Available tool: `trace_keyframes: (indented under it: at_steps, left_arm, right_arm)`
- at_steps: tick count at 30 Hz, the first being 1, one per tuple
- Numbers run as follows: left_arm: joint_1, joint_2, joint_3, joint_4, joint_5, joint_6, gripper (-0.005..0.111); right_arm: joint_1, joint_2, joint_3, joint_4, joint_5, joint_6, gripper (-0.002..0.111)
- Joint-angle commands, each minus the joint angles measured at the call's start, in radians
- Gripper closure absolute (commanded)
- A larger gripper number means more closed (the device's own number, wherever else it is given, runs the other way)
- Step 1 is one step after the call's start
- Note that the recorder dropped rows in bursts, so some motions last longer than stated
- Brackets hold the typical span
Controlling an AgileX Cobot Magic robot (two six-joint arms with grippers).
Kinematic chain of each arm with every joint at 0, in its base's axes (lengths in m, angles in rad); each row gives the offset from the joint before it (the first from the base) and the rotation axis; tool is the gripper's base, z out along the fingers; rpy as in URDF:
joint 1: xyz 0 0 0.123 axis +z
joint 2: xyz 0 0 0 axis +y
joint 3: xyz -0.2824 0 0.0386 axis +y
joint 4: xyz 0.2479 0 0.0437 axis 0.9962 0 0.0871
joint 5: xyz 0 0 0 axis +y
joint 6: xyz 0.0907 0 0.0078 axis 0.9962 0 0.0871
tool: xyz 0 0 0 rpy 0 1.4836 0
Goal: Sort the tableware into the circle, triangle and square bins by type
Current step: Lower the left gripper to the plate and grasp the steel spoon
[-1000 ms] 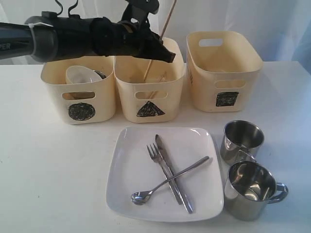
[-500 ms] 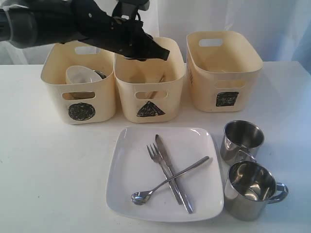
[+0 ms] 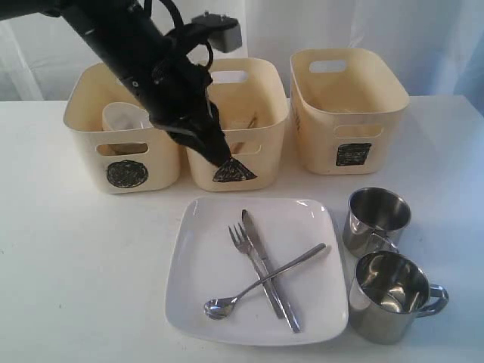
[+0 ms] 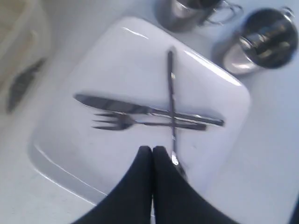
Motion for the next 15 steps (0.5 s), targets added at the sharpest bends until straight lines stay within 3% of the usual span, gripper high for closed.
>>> trace_keyframes:
  at_steps: [1,6,11,13,15]
  left_arm:
    - [0.001,0.029,-0.001,-0.064,0.127,-0.003,0.107]
    - [-0.004,0.082,-0.001,-0.086,0.155,-0.018,0.100]
    - [-0.055,0.165,-0.001,-0.066,0.210,-0.013,0.066]
    - [-0.083,0.199,-0.001,-0.038,0.210,-0.015,0.058]
    - [-0.106,0.226,-0.001,-0.013,0.207,-0.015,0.056]
  right_arm:
    - [0.001,-0.006,0.005,0.000,-0.014,-0.004,0.108]
    - [0.001,-0.006,0.005,0.000,-0.014,-0.004,0.108]
    - [0.001,-0.006,0.005,0.000,-0.014,-0.004,0.108]
    - [0.001,-0.006,0.005,0.000,-0.014,-0.004,0.108]
    - [0.001,-0.006,0.005,0.000,-0.014,-0.004,0.108]
